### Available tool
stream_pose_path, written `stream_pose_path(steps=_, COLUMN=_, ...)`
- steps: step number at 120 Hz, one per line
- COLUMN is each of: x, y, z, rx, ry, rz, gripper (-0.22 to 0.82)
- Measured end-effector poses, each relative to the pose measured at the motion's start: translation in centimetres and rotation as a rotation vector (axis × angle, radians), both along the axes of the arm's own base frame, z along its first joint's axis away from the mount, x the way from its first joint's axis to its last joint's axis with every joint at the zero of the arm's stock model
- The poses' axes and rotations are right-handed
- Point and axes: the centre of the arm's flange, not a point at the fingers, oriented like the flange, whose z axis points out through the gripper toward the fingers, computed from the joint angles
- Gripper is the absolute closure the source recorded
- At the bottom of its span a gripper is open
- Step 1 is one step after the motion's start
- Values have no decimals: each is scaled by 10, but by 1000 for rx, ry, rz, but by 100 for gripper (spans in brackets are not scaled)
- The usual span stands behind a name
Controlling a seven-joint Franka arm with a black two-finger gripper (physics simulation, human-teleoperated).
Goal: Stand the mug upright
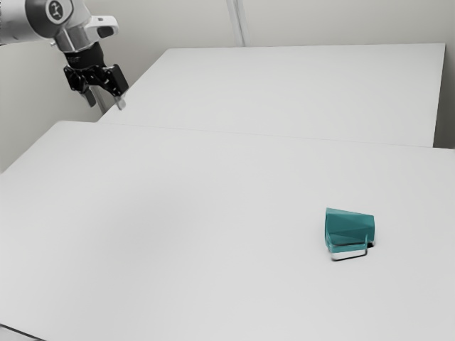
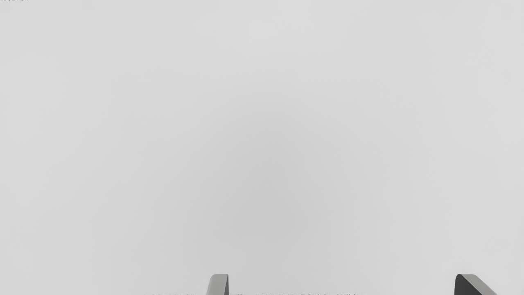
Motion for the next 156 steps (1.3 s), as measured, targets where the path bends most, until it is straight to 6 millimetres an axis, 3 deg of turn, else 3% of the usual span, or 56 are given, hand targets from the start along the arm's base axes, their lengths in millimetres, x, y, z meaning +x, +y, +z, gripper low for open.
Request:
stream_pose_path(steps=20, x=4, y=-32, z=-9, rx=-21, ry=23, rz=-66, gripper=0)
stream_pose_path(steps=37, x=9, y=-38, z=-78, rx=-50, ry=63, rz=-67, gripper=0)
stream_pose_path(steps=62, x=25, y=-61, z=-146, rx=-136, ry=-46, rz=-16, gripper=0)
stream_pose_path(steps=72, x=35, y=-90, z=-163, rx=-166, ry=-103, rz=-22, gripper=0)
stream_pose_path(steps=99, x=45, y=-202, z=-212, rx=-302, ry=-221, rz=-27, gripper=0)
stream_pose_path(steps=115, x=32, y=-247, z=-229, rx=-390, ry=-257, rz=13, gripper=0)
stream_pose_path(steps=128, x=7, y=-275, z=-239, rx=-444, ry=-264, rz=29, gripper=0)
stream_pose_path(steps=144, x=-21, y=-288, z=-262, rx=-461, ry=-254, rz=58, gripper=0)
stream_pose_path(steps=156, x=-46, y=-284, z=-271, rx=-464, ry=-246, rz=80, gripper=0)
